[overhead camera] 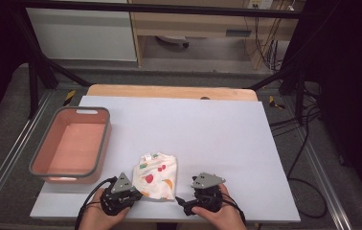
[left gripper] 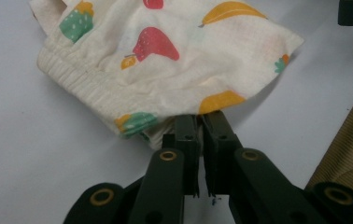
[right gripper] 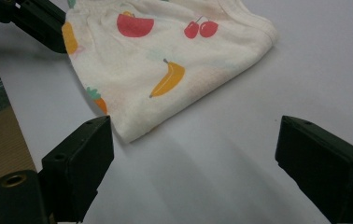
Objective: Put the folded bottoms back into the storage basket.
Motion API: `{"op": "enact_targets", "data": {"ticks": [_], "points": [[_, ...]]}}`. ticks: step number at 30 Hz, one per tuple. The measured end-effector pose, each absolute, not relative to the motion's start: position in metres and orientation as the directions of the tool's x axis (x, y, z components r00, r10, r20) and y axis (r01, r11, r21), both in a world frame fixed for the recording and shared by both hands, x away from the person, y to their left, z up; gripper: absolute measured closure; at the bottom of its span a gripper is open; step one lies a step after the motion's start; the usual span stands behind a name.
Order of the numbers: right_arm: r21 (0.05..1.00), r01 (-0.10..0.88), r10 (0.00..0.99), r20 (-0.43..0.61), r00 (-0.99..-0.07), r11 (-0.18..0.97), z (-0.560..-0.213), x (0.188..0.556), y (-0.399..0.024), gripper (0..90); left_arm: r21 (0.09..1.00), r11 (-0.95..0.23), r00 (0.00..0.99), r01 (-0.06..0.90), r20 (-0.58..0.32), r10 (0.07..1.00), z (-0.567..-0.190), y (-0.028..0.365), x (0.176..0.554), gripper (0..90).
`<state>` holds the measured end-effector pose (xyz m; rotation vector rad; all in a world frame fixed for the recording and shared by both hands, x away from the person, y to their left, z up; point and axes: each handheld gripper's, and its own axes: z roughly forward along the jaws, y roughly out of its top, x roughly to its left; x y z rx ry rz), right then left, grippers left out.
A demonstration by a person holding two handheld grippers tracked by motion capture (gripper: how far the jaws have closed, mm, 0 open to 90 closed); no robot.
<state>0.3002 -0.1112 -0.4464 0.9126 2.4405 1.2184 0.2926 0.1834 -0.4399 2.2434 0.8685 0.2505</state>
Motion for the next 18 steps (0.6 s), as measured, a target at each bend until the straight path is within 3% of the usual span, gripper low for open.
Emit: {"op": "enact_targets", "data": {"ticks": [5, 6, 9, 10, 18], "points": [[0.789, 0.416, 0.638, 0.041, -0.769, 0.451, -0.447, 0.3, -0.111, 12.1, 0.681, -0.523, 0.753, 0.513, -0.063, 0.656, -0.439, 0.184, 0.292, 82.8], [0.787, 0.418, 0.637, 0.041, -0.77, 0.454, -0.447, 0.3, -0.11, 12.0, 0.684, -0.521, 0.749, 0.51, -0.056, 0.66, -0.439, 0.184, 0.292, 76.4], [0.786, 0.42, 0.636, 0.044, -0.771, 0.454, -0.448, 0.3, -0.11, 11.6, 0.699, -0.508, 0.739, 0.504, -0.045, 0.672, -0.436, 0.187, 0.292, 71.5], [0.786, 0.419, 0.636, 0.043, -0.77, 0.455, -0.448, 0.3, -0.109, 11.7, 0.7, -0.502, 0.733, 0.508, -0.044, 0.679, -0.435, 0.188, 0.291, 65.6], [0.769, 0.41, 0.61, 0.034, -0.791, 0.49, -0.452, 0.296, -0.095, 17.6, 0.744, -0.446, 0.668, 0.497, 0.0, 0.745, -0.425, 0.206, 0.285, 52.7]]}}
